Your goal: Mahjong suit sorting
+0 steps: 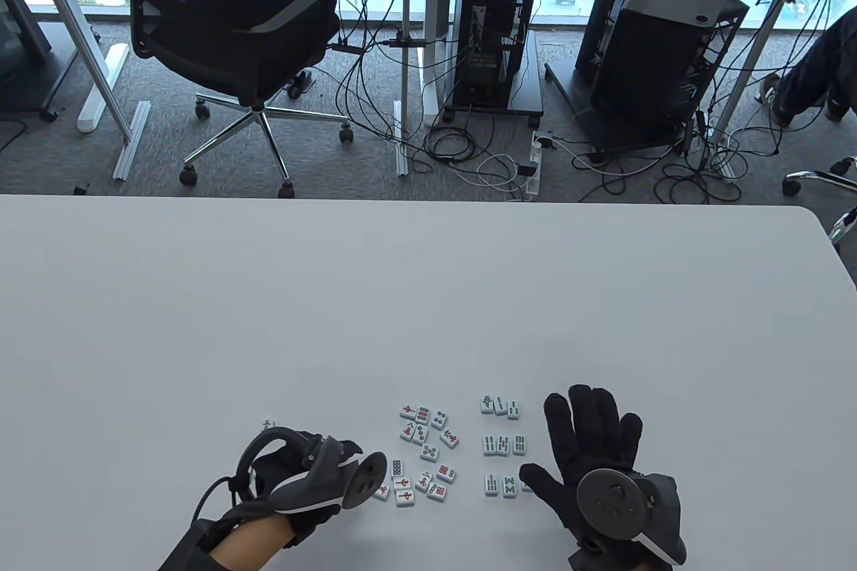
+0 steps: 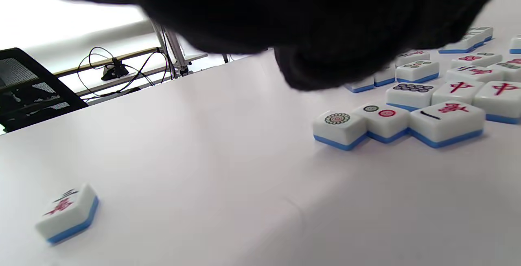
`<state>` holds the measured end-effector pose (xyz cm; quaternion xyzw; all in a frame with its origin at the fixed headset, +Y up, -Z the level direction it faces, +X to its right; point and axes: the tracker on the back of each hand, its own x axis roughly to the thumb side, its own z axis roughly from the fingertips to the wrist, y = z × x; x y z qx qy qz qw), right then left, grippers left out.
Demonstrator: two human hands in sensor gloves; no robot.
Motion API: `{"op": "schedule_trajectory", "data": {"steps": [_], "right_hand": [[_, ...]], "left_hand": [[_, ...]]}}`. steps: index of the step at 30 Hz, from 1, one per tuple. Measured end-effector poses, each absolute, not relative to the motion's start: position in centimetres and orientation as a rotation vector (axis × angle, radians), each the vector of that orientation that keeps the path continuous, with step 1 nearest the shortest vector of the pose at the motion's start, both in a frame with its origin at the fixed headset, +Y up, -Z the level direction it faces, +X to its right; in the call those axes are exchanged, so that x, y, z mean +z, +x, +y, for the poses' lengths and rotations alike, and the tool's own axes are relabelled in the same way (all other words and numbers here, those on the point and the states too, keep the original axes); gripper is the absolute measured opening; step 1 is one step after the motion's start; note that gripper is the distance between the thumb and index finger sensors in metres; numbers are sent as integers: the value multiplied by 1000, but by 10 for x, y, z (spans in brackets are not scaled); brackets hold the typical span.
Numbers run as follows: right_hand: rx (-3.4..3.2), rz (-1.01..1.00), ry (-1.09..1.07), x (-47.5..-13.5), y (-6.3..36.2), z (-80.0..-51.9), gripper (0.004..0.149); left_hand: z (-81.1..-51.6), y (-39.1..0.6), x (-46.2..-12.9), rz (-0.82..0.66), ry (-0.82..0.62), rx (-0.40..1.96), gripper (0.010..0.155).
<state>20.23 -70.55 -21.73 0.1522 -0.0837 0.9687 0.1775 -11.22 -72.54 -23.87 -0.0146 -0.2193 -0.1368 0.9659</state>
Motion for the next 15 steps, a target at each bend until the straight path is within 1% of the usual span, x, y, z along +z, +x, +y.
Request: {"op": "schedule_trajectory", "data": {"steps": [2,8,10,13,15], "right_hand": [[2738,-238,433,-217,202,-705,85],[2735,-236,441,-217,202,-706,85],[2737,-237,441,-217,202,-706,85],[2737,-239,439,-217,202,-705,85],[2735,-236,439,-217,202,-706,85]], "left_hand": [[-731,-102,-240,-441,-13,-293,54],[-749,-84,-244,-419,-45,-387,53],[-751,-83,-245,-406,-108,-426,52],[-749,-90,-245,-388,-202,-401,52],[-748,-96,-244,-393,-229,-404,52]]}}
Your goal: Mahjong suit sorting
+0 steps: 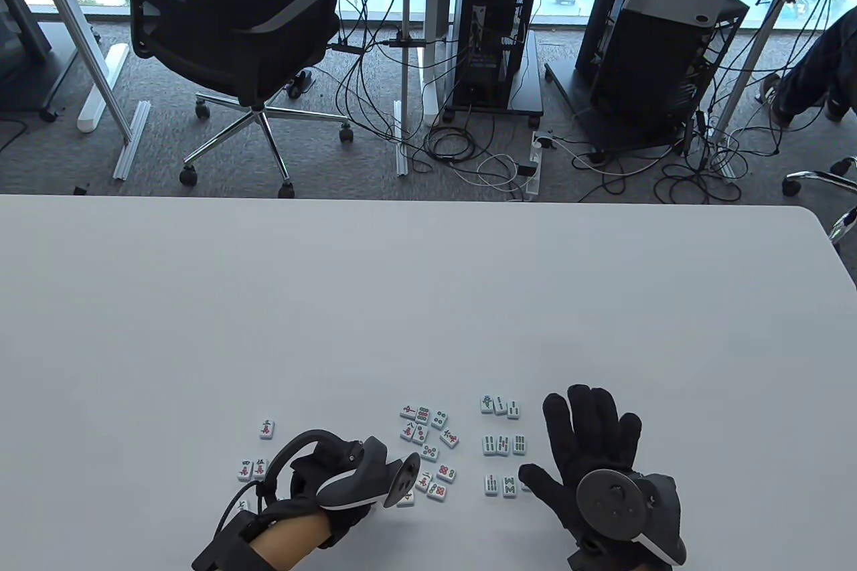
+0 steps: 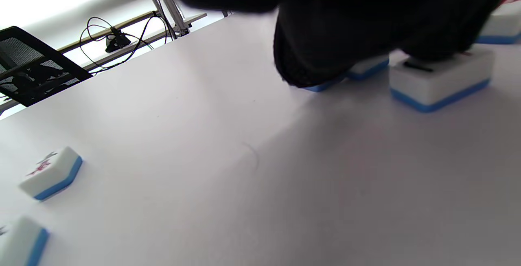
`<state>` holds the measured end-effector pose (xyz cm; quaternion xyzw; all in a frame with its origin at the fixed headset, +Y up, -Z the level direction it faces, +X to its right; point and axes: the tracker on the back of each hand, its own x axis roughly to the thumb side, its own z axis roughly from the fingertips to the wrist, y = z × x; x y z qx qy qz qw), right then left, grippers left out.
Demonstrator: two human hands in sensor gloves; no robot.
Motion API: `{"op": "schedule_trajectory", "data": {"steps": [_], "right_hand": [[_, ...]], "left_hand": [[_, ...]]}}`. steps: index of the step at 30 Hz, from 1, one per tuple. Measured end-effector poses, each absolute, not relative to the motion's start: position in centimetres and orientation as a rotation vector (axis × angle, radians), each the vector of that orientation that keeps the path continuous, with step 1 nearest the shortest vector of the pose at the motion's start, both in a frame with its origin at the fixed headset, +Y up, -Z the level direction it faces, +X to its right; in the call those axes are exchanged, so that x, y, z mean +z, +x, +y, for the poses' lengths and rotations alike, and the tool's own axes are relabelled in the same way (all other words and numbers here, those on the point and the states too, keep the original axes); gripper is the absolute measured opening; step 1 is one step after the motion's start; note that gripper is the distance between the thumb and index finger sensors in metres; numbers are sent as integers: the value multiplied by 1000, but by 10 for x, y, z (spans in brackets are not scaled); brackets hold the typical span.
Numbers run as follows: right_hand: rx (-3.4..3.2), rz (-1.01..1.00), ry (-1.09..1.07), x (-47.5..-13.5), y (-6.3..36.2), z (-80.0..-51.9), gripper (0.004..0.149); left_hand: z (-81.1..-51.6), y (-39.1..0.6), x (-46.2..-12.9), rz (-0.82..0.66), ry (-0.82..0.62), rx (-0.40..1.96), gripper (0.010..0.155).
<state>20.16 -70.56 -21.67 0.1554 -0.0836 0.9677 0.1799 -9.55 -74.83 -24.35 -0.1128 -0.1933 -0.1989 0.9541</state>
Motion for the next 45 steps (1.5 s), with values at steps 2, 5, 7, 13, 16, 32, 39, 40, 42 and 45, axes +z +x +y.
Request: {"op": "schedule_trajectory", "data": {"steps": [2,5,7,13,16,32,39,40,42,45], "right_hand": [[2738,-234,441,-217,201,-706,85],[2743,-233,445,-217,201,-706,85],[2750,-232,444,-217,201,-706,85],[2749,-230,438,-217,201,-706,85],[2748,-230,439,-217,201,-706,85],[2743,-234,440,-217,201,-705,85],[2751,-223,432,-217,201,-706,85],[2751,-224,430,-217,201,-706,85],[2756,-222,426,-217,202,-706,85],[2762,-208,425,-218,202,-707,85]], "left_hand": [[-747,-99,-241,-384,-242,-391,52],[-745,-100,-233,-359,-200,-338,55],[-747,-97,-230,-349,-219,-361,62],[-758,-89,-231,-324,-262,-415,64],[-758,-89,-230,-304,-286,-387,64],[-723,-143,-244,-384,-133,-209,62],[-696,-233,-280,-267,-101,-246,61],[-697,-239,-283,-243,-101,-265,61],[-705,-247,-290,-217,-126,-313,61],[-729,-247,-295,-233,-200,-411,60]]}}
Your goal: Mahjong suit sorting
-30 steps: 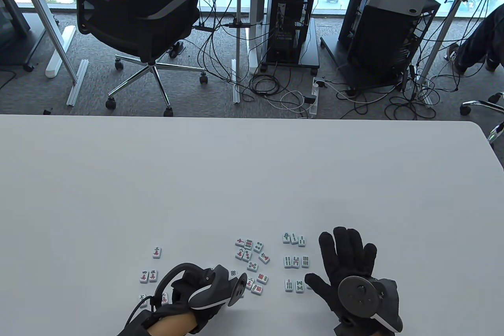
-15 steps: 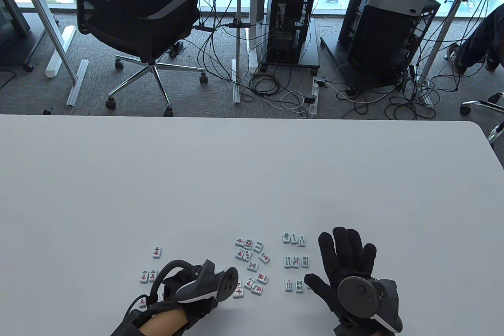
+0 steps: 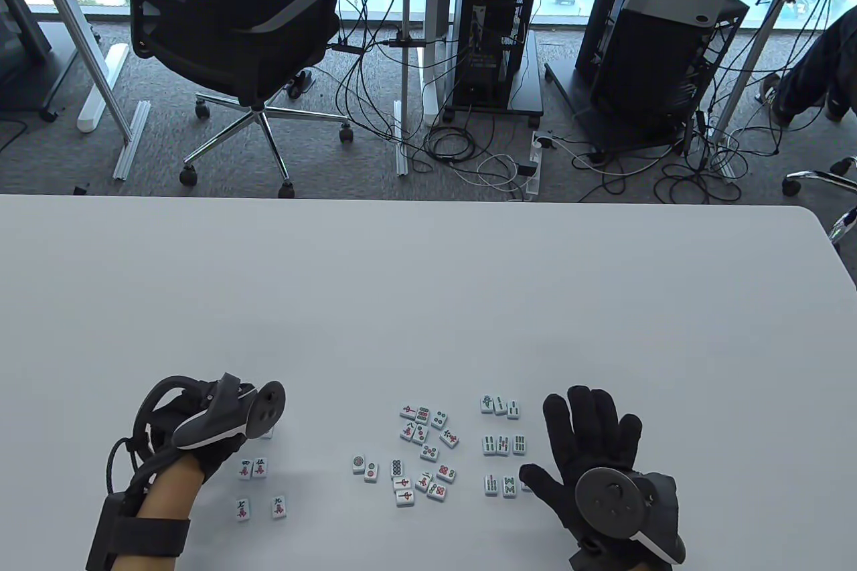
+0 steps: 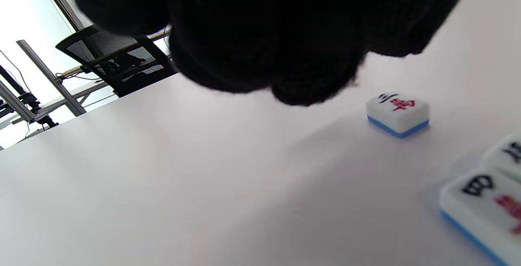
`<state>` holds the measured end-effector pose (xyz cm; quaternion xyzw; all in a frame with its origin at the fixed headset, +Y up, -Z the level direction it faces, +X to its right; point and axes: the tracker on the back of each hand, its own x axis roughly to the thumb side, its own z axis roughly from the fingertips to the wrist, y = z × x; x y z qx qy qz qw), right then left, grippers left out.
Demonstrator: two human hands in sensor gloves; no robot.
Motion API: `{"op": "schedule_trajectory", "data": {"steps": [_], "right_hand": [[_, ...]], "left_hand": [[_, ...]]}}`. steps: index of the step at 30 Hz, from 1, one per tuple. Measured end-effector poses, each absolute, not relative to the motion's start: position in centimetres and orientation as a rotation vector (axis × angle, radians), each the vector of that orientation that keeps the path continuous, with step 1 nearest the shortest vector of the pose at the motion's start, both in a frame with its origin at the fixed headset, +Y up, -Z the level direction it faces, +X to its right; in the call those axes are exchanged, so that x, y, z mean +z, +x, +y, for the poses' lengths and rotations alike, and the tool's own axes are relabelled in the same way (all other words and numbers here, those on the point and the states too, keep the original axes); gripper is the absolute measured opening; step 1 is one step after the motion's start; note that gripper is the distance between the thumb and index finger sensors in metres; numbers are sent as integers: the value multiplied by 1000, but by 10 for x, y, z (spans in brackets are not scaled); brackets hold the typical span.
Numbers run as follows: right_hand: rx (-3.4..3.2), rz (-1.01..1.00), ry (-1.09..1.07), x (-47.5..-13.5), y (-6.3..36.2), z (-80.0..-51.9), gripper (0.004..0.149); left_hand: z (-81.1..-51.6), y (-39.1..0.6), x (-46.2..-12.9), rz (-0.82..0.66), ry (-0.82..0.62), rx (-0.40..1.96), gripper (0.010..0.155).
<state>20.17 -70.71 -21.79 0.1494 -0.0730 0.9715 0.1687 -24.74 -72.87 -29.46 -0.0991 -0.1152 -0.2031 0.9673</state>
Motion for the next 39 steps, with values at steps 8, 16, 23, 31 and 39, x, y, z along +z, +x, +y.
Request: {"op": "schedule_trajectory", "data": {"steps": [8,16,23,31,39], "right_hand": [[2759,-199,419,-218,202,-707,85],[2758,-191,425,-219,202,-708,85],[2756,-192,429,-219,202,-708,85],[2753,-192,436,-219,201,-708,85],[2745,-195,434,-218,201,-708,85]], "left_hand": [[-756,-238,-302,-269,-244,-498,59],[-761,-242,-303,-240,-273,-478,61],[-749,-259,-299,-148,-294,-412,69],[-717,-228,-298,-200,-148,-358,66],[-708,-135,-304,-397,-64,-304,58]]}}
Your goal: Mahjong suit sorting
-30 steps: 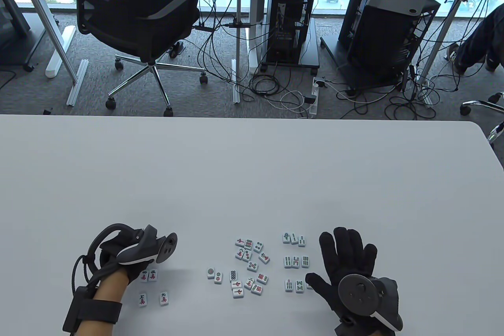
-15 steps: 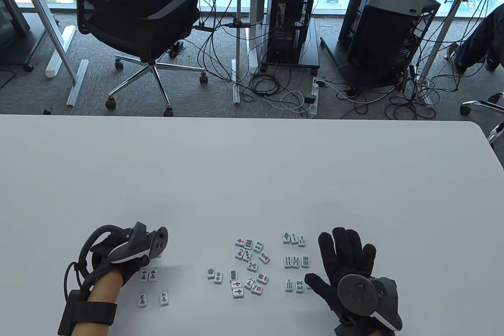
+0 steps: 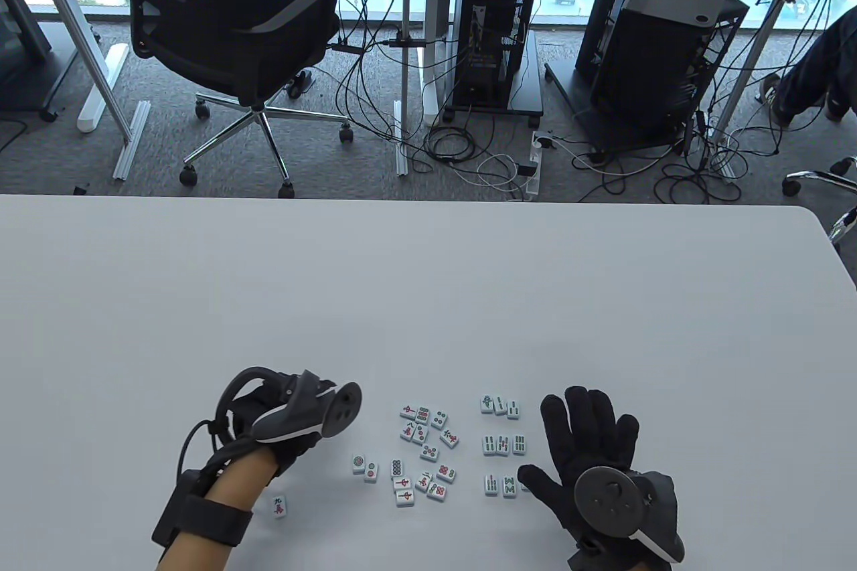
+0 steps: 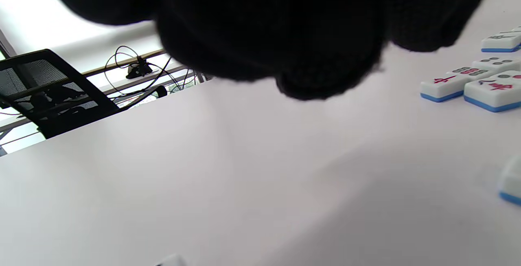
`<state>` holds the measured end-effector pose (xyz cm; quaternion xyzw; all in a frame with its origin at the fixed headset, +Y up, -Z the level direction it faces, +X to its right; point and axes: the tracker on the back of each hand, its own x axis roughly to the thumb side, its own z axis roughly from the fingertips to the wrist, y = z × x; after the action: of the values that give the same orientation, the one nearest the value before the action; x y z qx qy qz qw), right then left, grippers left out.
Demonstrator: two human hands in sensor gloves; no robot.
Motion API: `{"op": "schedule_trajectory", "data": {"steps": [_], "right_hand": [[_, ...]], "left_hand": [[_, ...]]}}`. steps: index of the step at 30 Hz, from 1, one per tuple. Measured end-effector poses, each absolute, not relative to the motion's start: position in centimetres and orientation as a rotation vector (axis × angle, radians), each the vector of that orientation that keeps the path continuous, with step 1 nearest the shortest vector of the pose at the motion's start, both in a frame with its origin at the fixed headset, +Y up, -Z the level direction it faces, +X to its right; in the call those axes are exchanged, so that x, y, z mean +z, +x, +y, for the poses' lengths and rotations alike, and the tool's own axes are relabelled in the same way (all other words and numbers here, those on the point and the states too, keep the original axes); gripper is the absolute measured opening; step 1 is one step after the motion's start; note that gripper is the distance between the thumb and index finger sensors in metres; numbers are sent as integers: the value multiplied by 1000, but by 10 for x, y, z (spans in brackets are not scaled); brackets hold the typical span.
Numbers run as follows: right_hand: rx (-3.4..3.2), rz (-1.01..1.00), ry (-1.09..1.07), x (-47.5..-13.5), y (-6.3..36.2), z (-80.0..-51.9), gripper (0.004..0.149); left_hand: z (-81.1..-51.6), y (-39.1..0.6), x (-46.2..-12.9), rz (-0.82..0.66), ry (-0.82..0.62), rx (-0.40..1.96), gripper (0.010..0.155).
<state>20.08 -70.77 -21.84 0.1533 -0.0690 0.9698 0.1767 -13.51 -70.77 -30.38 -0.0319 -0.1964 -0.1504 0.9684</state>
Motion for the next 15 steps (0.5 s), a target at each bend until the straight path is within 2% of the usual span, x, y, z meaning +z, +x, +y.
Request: {"op": "schedule_trajectory", "data": {"steps": [7,15], "right_hand": [[2739,-197,439,-218,201,-708,85],[2730,-202,448,-218,200,-708,84]], "left_hand": [[-726,-72,-321,-399,-28,-399,60],[-751,-55,-335,-333,-114,-502,63]]}}
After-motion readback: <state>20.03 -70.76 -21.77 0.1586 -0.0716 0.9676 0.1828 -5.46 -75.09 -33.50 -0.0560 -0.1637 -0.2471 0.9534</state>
